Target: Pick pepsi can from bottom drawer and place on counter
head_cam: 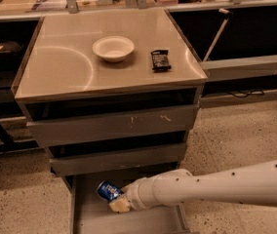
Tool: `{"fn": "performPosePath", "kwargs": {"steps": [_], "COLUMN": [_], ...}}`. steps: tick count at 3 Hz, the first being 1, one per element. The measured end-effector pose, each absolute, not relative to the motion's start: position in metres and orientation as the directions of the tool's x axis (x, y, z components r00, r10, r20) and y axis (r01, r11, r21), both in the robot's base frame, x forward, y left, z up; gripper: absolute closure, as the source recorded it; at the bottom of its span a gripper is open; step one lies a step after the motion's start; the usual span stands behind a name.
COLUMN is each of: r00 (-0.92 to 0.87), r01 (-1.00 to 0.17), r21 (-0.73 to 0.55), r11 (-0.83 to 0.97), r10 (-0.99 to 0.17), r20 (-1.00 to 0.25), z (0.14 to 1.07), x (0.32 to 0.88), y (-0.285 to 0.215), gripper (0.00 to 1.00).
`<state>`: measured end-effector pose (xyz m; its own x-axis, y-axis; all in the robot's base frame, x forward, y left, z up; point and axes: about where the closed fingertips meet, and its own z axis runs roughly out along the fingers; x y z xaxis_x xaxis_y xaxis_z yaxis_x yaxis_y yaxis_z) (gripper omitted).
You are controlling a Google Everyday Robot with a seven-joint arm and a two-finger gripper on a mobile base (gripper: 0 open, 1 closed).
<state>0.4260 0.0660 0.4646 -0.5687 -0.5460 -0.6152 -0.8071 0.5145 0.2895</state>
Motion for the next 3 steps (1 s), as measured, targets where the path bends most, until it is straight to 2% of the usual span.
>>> {"fn": "performPosePath", "kwargs": {"steps": [3], "r00": [-0.437], "r01": [-0.864], "r21": [0.157], "r11": [0.478], "r10": [-0.56], "r20": [-0.704], "z": [0.662], "x": [0.451], "y": [0.051], "gripper": [1.0]}}
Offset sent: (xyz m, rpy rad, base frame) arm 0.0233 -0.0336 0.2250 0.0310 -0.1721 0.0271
